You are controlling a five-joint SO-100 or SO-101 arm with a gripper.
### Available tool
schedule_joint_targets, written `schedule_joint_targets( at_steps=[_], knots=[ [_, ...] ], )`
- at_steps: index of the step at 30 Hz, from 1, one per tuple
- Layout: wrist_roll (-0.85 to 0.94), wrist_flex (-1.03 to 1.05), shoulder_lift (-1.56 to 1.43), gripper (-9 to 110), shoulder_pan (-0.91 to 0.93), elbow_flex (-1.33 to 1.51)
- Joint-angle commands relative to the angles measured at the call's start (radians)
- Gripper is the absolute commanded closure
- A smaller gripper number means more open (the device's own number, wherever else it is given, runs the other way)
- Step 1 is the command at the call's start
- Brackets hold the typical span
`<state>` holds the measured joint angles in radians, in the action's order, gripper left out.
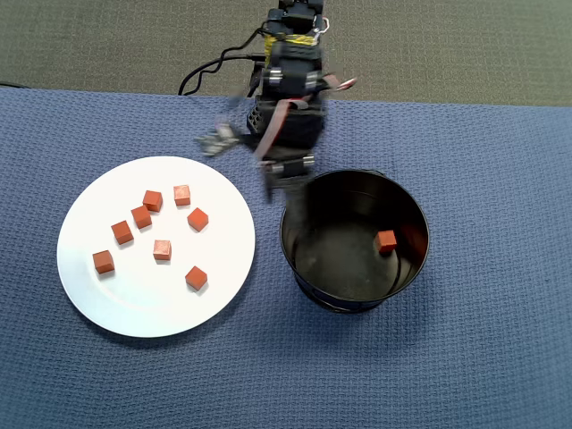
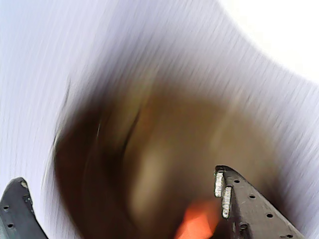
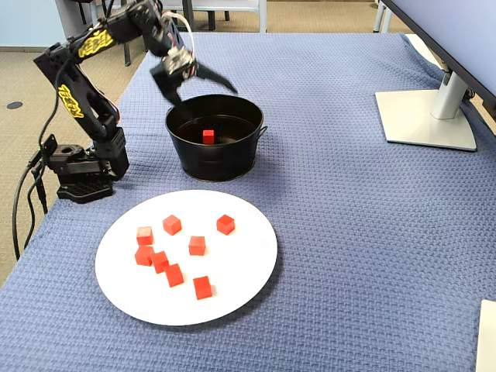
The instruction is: Pick up the red cubes from the white plate and place them in the black recipient
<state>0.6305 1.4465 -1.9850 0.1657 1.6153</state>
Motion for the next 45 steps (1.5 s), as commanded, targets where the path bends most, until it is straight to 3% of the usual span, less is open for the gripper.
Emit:
schedule_joint_targets(
  at_steps=[1,3,6,8,12,15,22,45],
  knots=[
    [0.202,-0.097,0.043,61,0.245,0.038],
    [0.272,-0.117,0.063,63,0.324,0.069],
    [0.374,-0.163,0.091,82,0.416,0.11],
    [0.469,-0.229,0.107,89,0.456,0.158],
    [0.842,-0.268,0.101,81,0.532,0.259],
    [0.977,-0.273,0.112,78,0.558,0.275],
    [1.068,-0.29,0.186,74,0.555,0.268],
    [1.037,-0.486,0.295,69,0.529,0.414]
  ],
)
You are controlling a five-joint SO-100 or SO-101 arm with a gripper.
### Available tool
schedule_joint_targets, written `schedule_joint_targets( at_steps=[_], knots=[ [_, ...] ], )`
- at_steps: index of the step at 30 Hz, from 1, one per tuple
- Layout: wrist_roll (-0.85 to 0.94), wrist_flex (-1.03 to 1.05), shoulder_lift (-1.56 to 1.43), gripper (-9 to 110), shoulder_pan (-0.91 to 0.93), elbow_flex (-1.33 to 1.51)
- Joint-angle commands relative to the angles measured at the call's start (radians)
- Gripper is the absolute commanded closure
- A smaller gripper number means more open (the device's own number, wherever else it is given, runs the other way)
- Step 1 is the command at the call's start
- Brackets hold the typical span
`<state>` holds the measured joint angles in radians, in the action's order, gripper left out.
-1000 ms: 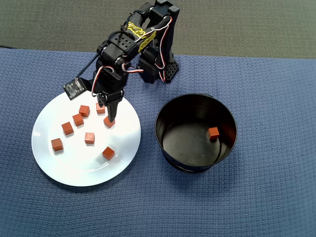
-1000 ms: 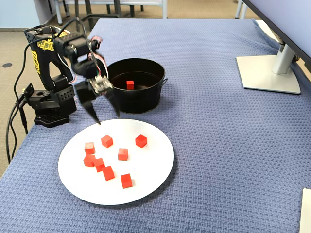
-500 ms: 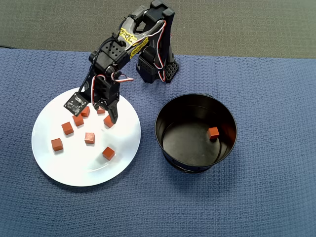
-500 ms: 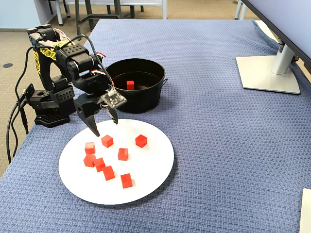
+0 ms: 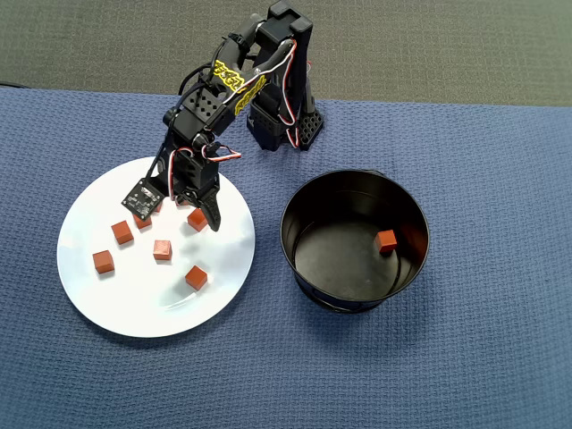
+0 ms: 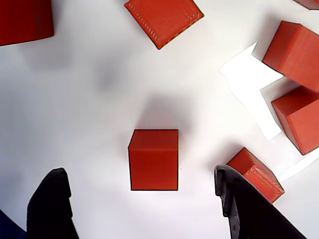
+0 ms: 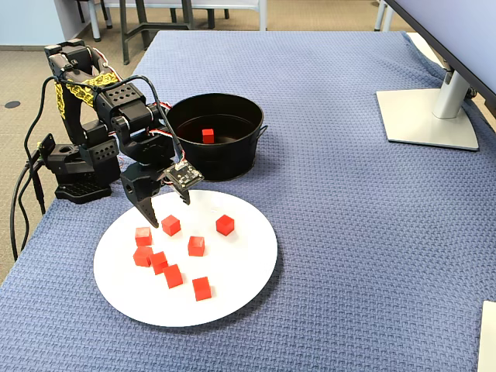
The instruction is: Pick up the red cubes from the white plate and place them in the black recipient
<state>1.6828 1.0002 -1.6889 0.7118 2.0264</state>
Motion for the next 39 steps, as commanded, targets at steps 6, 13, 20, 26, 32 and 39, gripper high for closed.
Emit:
schedule_joint_targets(
  at_steps=[6,13,20,26,32,39],
  knots=[
    [-0.046,-0.1,0.02,70,-0.043,0.044],
    [-0.084,-0.15,0.04,73,-0.077,0.08],
    [-0.094,-0.181,0.066,76,-0.1,0.101],
    [-0.155,-0.241,0.061,101,-0.115,0.117],
    [-0.339,-0.035,-0.063,101,-0.155,-0.058],
    [-0.618,0.281,-0.353,101,-0.233,-0.201]
  ],
)
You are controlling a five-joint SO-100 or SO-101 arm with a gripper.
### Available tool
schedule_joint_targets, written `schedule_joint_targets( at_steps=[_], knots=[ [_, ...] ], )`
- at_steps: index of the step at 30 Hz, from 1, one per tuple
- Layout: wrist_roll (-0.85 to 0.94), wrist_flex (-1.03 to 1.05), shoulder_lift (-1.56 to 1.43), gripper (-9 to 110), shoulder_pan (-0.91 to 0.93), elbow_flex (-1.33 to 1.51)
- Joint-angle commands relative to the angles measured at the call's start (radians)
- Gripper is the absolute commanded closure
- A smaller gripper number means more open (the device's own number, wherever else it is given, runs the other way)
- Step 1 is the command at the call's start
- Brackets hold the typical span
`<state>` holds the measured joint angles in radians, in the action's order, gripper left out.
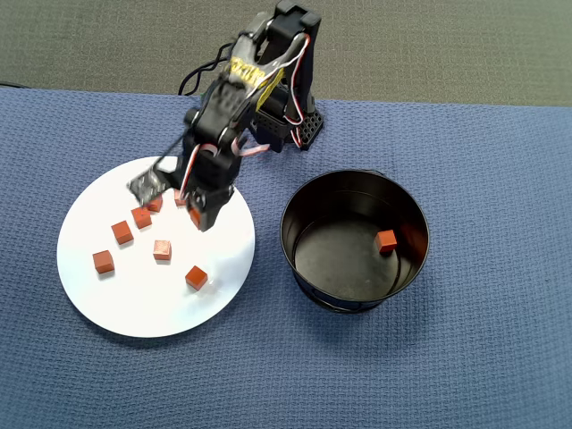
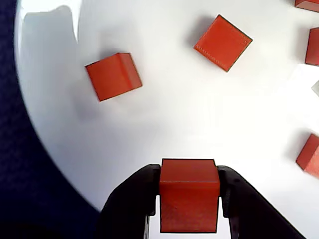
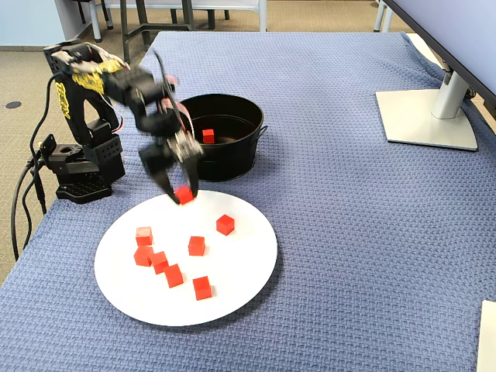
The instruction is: Pick up the red cubes from the white plate and place them in the black recipient
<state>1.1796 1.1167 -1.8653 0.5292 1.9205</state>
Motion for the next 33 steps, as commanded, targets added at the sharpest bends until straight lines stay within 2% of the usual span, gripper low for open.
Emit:
schedule_joint_targets(
  at_steps=[1,6,14,15,17,19,20,24,29,33],
  knots=[
    [-0.15,0.199,-0.224,101,-0.067,-0.095],
    [-0.376,0.33,-0.376,101,-0.279,-0.11],
    [-0.769,0.304,-0.319,102,-0.724,-0.204],
    [-0.793,0.301,-0.284,96,-0.767,-0.221],
    [-0.798,0.308,-0.199,70,-0.854,-0.238],
    [-0.775,0.324,-0.137,56,-0.913,-0.244],
    [-0.758,0.328,-0.132,54,-0.917,-0.238],
    [-0.634,0.328,-0.238,57,-0.767,-0.206],
    [-0.407,0.341,-0.327,65,-0.371,-0.19],
    [-0.265,0.21,-0.278,71,-0.067,-0.103]
  ],
)
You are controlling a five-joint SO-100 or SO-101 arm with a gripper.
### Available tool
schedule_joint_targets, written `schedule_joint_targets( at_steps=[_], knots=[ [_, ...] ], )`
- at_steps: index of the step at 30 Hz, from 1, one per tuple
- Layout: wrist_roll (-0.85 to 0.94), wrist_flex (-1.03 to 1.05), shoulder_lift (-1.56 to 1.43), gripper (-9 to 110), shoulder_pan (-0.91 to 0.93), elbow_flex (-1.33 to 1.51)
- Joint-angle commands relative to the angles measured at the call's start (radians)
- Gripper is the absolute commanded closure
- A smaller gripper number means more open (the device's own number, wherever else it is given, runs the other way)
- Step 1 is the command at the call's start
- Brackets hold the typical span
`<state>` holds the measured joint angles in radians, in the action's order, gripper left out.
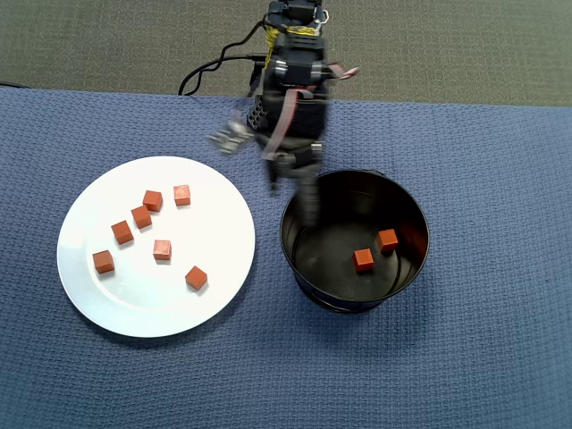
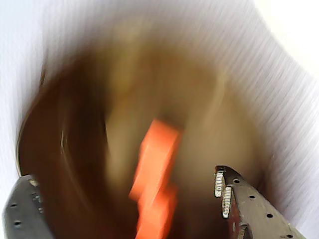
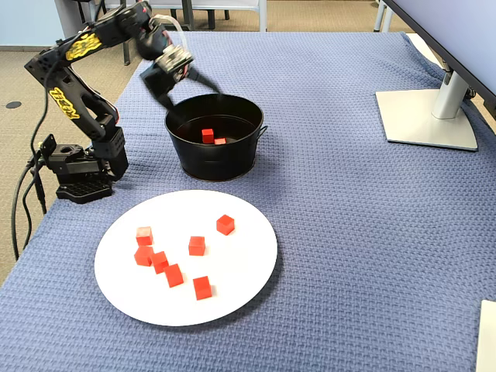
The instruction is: Pick up the red cubes from the white plate and place them in the black recipient
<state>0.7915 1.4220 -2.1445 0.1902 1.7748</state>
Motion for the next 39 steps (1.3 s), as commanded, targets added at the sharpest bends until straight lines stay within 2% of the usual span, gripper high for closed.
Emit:
schedule_joint_targets(
  at_steps=[1,5,11,19,23,27,31,39],
  knots=[
    [0.141,-0.133,0.026,71,0.333,0.064],
    [0.126,-0.29,0.141,66,0.495,0.164],
    [0.064,-0.382,0.347,65,0.563,0.227],
    [-0.017,-0.322,0.391,68,0.565,0.181],
    [-0.008,-0.189,0.341,70,0.572,0.132],
    [0.018,-0.209,0.279,70,0.595,0.209],
    [0.12,-0.245,0.245,71,0.623,0.285],
    [0.459,-0.31,0.276,72,0.749,0.321]
  ],
)
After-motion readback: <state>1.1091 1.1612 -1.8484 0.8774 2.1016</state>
